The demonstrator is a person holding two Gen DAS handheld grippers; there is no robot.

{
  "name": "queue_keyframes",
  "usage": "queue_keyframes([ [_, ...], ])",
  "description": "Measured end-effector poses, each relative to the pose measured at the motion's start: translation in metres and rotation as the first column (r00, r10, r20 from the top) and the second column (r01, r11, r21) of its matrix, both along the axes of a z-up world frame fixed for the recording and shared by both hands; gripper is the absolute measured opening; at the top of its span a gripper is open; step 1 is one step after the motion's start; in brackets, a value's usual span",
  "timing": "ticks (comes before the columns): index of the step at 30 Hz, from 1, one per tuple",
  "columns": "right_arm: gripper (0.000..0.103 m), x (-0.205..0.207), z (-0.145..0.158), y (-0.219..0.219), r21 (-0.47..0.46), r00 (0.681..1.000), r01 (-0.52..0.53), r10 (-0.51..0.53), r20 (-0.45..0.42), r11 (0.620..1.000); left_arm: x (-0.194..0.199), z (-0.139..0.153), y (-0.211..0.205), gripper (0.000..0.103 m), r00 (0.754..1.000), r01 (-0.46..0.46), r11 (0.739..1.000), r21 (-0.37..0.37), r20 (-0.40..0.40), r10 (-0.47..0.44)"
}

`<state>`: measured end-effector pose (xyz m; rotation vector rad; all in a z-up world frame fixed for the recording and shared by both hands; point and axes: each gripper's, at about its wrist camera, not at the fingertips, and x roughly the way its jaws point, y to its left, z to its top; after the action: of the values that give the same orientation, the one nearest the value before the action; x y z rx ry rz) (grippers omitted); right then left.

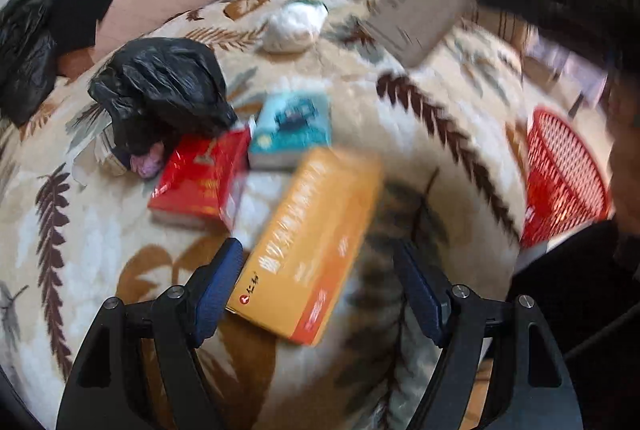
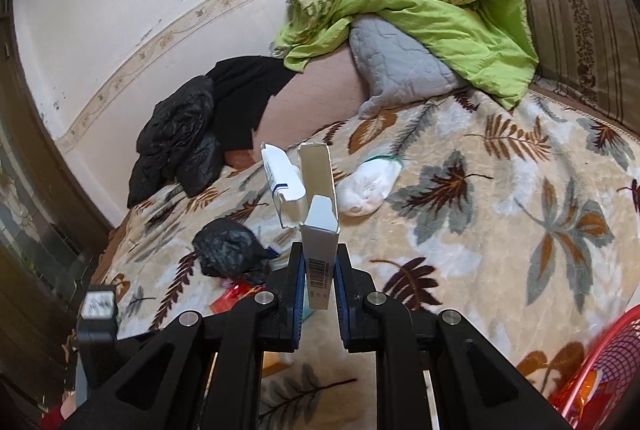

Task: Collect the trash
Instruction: 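Lift the orange box with the left gripper while the right holds the white box up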

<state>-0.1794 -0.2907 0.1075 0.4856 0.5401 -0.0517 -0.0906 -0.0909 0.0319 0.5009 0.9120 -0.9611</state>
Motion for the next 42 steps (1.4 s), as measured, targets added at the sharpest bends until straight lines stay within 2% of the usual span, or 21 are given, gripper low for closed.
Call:
queue_keyframes([
  [1, 0.014, 0.0, 0.001, 0.003, -0.005, 1.0, -0.007, 0.007, 0.002, 1.0, -0.004, -0.003, -0.003, 0.076, 0.999, -0.005, 1.0, 0.025, 0.041, 0.004],
  [2, 0.014, -0.001, 0.002, 0.005, -0.013, 1.0, -0.012, 0.012, 0.006, 1.0, -0.004, -0.005, -0.005, 0.076, 0.999, -0.017, 0.999, 0.034, 0.05, 0.015],
  [6, 0.014, -0.006, 0.004, 0.01, -0.028, 1.0, -0.01, 0.01, 0.014, 1.0, 0.007, -0.014, -0.014, 0.076, 0.993, -0.117, 0.992, 0.05, 0.03, 0.115],
  [9, 0.014, -0.014, 0.001, 0.01, 0.0, 1.0, -0.012, 0.012, 0.004, 1.0, 0.012, -0.011, -0.015, 0.05, 0.985, -0.171, 0.985, 0.024, 0.011, 0.171],
  [10, 0.014, -0.016, 0.001, 0.01, 0.003, 1.0, -0.014, 0.014, 0.003, 1.0, 0.012, -0.01, -0.014, 0.047, 0.979, -0.203, 0.979, 0.015, 0.008, 0.203],
  [15, 0.014, -0.031, 0.002, 0.016, -0.002, 1.0, -0.027, 0.027, 0.007, 1.0, 0.004, -0.003, -0.008, 0.046, 0.965, -0.264, 0.965, -0.004, 0.013, 0.264],
  [19, 0.014, -0.043, -0.001, 0.02, 0.011, 0.999, -0.05, 0.05, 0.002, 0.999, -0.01, 0.021, 0.006, 0.046, 0.948, -0.31, 0.946, -0.098, 0.043, 0.315],
  [23, 0.014, -0.054, -0.004, 0.025, 0.039, 0.996, -0.092, 0.092, 0.002, 0.995, -0.033, 0.048, 0.025, 0.046, 0.911, -0.379, 0.908, -0.177, 0.104, 0.4],
  [28, 0.014, -0.06, -0.005, 0.033, 0.059, 0.99, -0.142, 0.142, 0.011, 0.988, -0.056, 0.071, 0.054, 0.046, 0.84, -0.496, 0.836, -0.234, 0.113, 0.53],
  [34, 0.014, -0.059, -0.004, 0.044, 0.033, 0.984, -0.179, 0.179, 0.011, 0.983, -0.074, 0.077, 0.077, 0.046, 0.753, -0.587, 0.754, -0.295, 0.141, 0.642],
  [37, 0.015, -0.055, -0.006, 0.05, 0.028, 0.981, -0.194, 0.194, 0.003, 0.981, -0.068, 0.073, 0.08, 0.046, 0.728, -0.609, 0.735, -0.297, 0.158, 0.667],
  [42, 0.015, -0.049, -0.011, 0.056, 0.011, 0.977, -0.214, 0.214, -0.013, 0.977, -0.058, 0.06, 0.082, 0.046, 0.702, -0.637, 0.722, -0.269, 0.182, 0.688],
])
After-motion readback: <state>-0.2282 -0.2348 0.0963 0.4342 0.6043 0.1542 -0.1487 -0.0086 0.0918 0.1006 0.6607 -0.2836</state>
